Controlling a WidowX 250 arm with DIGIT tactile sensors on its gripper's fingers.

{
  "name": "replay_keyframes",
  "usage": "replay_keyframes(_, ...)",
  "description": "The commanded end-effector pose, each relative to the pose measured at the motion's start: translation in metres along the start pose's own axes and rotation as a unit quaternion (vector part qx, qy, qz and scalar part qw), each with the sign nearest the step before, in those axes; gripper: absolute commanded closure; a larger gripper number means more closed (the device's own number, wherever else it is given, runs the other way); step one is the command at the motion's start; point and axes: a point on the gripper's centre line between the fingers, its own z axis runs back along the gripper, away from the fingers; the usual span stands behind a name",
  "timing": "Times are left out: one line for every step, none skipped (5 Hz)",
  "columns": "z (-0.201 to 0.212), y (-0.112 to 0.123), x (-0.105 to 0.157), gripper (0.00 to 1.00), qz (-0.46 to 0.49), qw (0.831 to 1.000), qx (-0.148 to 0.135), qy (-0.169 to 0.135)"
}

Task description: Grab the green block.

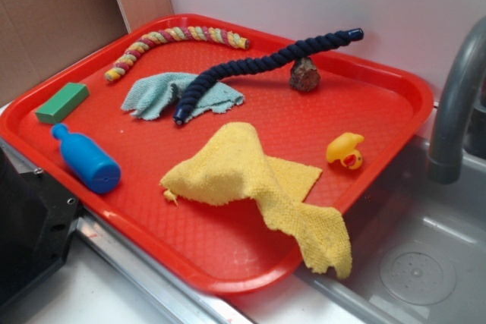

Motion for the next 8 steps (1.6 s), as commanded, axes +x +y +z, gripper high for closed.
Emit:
replay_keyframes(0.000, 0.000, 0.000, 0.00, 0.000, 1.000, 0.000, 0.000)
replay_keyframes(-0.047, 0.052, -0.013, 0.00, 0.071, 0.997, 0.003, 0.027)
replay_keyframes(-0.091, 0.104, -0.033, 0.00, 0.140, 0.990, 0.029, 0.011)
replay_keyframes(-0.126, 0.151, -0.038, 0.00, 0.171, 0.985, 0.023, -0.021)
replay_keyframes(-0.157, 0.176, -0.032, 0.00, 0.169, 0.985, 0.018, -0.026)
replay_keyframes(-0.188, 0.193, -0.018, 0.00, 0.186, 0.982, -0.003, -0.014)
replay_keyframes(-0.203, 0.187, 0.004, 0.00, 0.191, 0.981, 0.024, 0.013)
replay_keyframes(-0.208, 0.166, 0.016, 0.00, 0.198, 0.979, 0.042, 0.037)
